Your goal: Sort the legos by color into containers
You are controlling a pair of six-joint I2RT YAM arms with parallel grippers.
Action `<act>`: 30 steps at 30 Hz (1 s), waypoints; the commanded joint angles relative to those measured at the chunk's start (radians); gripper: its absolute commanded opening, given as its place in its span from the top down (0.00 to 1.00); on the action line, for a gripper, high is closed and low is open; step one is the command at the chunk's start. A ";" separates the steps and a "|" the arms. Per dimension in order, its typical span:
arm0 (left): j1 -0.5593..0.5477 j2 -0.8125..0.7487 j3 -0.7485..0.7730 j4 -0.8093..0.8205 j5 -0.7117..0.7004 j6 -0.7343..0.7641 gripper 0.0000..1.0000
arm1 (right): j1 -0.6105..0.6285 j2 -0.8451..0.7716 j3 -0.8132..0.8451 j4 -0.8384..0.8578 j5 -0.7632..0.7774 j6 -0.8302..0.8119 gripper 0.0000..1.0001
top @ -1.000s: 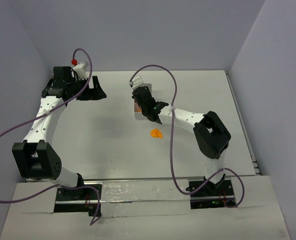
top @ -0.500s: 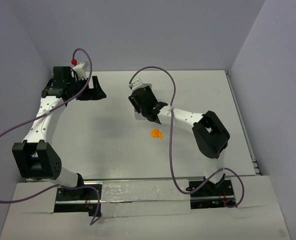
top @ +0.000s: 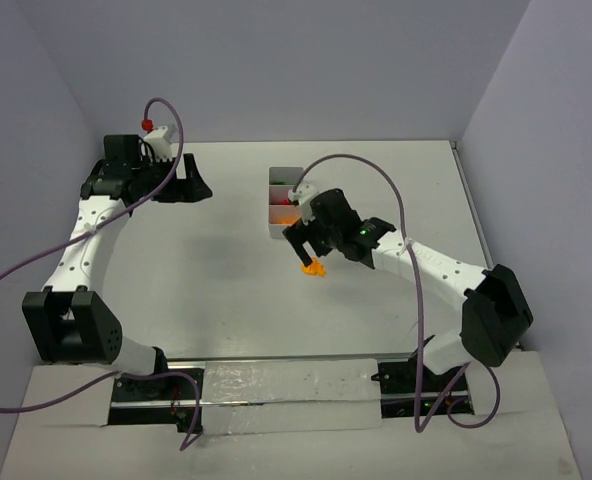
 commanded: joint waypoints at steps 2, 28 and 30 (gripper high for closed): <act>0.004 -0.047 -0.012 0.035 0.027 0.023 0.01 | -0.061 0.020 -0.098 -0.135 -0.261 -0.086 0.08; 0.004 -0.005 -0.016 0.043 0.026 0.034 0.01 | -0.130 0.322 -0.019 -0.093 -0.201 -0.079 0.43; 0.004 -0.004 -0.015 0.043 0.027 0.034 0.01 | -0.132 0.331 -0.009 -0.093 -0.198 -0.082 0.44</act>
